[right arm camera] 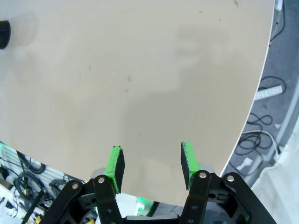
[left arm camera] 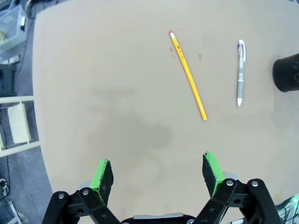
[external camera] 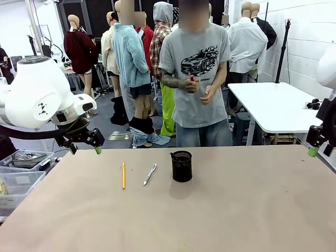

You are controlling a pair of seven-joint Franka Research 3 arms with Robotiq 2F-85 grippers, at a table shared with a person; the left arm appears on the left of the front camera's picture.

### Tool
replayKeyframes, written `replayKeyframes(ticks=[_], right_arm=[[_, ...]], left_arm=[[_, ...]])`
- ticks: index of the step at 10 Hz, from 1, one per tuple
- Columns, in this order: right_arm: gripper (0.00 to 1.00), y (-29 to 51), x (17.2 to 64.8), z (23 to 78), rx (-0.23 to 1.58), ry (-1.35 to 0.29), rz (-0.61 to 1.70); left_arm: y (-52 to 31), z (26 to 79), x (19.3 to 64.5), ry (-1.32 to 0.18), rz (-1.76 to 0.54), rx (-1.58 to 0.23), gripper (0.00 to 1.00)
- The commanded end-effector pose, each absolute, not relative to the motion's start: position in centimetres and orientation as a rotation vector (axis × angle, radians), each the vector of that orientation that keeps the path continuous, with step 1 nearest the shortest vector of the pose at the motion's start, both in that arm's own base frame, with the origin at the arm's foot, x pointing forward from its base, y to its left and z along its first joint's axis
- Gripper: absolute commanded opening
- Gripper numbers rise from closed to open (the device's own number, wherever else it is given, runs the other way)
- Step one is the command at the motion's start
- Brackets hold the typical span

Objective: Place the pens into the pen holder.
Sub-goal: Pick up a writing instrument from the table and place it into the Pen holder.

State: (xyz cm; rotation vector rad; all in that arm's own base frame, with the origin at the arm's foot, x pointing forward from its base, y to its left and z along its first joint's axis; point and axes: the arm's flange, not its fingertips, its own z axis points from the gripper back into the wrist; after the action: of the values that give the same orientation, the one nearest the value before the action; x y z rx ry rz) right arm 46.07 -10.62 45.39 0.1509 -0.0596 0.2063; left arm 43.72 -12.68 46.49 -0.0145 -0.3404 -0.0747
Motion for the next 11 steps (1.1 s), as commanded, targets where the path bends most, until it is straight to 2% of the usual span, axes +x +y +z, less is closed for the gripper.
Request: replayKeyframes(ticks=[1, 2, 5, 9, 11], right_arm=[[0.62, -10.6, 46.2, 45.4, 0.143, -0.062, 0.206], [0.62, -10.6, 46.2, 45.4, 0.143, -0.062, 0.206], [0.62, -10.6, 46.2, 45.4, 0.143, -0.062, 0.206], [0.62, -10.6, 46.2, 45.4, 0.143, -0.062, 0.206], [0.62, -10.6, 46.2, 45.4, 0.143, -0.062, 0.206]], left_arm=[[-13.3, 45.3, 44.0, -0.351, -0.015, -0.01, 1.0], [-14.7, 43.8, 46.0, -0.322, 0.047, 0.034, 1.0], [-19.1, 40.0, 52.1, -0.228, 0.15, -0.01, 1.0], [-20.6, 34.3, 56.5, -0.1, 0.223, -0.002, 1.0], [-20.2, 33.1, 56.4, -0.064, 0.231, -0.008, 1.0]])
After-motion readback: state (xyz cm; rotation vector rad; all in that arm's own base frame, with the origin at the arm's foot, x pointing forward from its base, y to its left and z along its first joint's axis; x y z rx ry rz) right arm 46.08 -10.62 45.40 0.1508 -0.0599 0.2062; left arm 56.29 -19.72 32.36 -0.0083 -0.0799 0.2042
